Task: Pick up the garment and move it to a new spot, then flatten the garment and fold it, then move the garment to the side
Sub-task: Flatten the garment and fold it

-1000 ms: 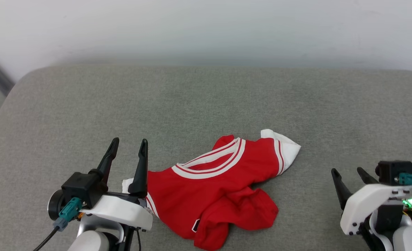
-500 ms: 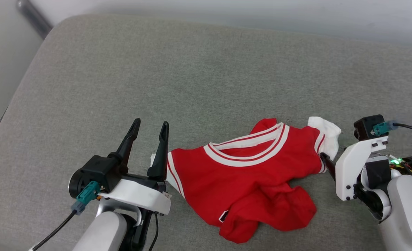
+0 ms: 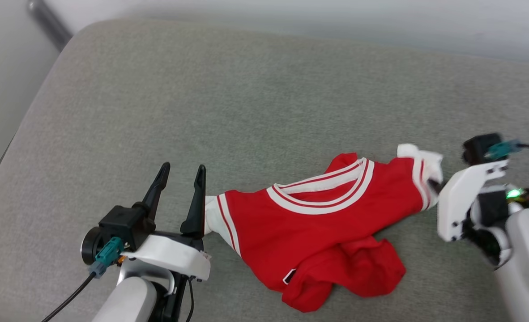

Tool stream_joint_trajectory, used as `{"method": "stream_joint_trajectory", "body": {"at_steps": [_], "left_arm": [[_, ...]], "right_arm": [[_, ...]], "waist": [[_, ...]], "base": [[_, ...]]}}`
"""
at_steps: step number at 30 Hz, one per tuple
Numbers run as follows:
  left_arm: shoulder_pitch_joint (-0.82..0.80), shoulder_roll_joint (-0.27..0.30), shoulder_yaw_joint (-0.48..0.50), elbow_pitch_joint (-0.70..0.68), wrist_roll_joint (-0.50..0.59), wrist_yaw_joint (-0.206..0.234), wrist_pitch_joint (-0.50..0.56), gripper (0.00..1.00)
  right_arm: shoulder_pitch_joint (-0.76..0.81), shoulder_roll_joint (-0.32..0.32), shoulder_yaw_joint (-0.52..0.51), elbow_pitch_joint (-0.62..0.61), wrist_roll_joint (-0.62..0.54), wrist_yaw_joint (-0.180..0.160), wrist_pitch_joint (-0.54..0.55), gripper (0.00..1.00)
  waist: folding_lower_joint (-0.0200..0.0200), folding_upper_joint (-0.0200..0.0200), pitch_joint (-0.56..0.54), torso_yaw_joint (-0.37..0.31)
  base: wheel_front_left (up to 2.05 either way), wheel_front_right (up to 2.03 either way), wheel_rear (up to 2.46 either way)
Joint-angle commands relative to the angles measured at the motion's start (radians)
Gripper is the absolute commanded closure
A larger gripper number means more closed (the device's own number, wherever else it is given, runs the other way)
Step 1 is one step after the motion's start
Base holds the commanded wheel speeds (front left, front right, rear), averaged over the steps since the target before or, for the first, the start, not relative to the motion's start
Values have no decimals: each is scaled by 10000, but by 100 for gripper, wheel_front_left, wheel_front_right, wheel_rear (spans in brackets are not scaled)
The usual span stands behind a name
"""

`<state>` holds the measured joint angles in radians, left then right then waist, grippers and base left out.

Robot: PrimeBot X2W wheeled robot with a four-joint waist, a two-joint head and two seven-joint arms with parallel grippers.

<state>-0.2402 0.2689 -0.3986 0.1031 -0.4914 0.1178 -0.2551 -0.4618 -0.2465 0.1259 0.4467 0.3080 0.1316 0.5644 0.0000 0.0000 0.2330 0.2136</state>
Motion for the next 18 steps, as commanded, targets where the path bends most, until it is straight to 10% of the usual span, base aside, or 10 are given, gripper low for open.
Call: {"method": "stream_joint_trajectory", "body": {"at_steps": [1,11,18], "left_arm": [[142,46,30,16,-44,34,23,0],[729,327,105,-263,-227,289,400,0],[929,413,136,-229,-406,342,565,0]], "right_arm": [[-152,-217,-192,-326,-128,-17,-205,100],[1552,-195,-2508,-2577,-994,-16,491,100],[3111,840,-3534,-1600,-1028,-14,587,100]], "waist": [[0,0,-263,-280],[0,0,-772,-1227],[0,0,-786,-1594]], "base": [[0,0,0],[0,0,0],[0,0,0]]}}
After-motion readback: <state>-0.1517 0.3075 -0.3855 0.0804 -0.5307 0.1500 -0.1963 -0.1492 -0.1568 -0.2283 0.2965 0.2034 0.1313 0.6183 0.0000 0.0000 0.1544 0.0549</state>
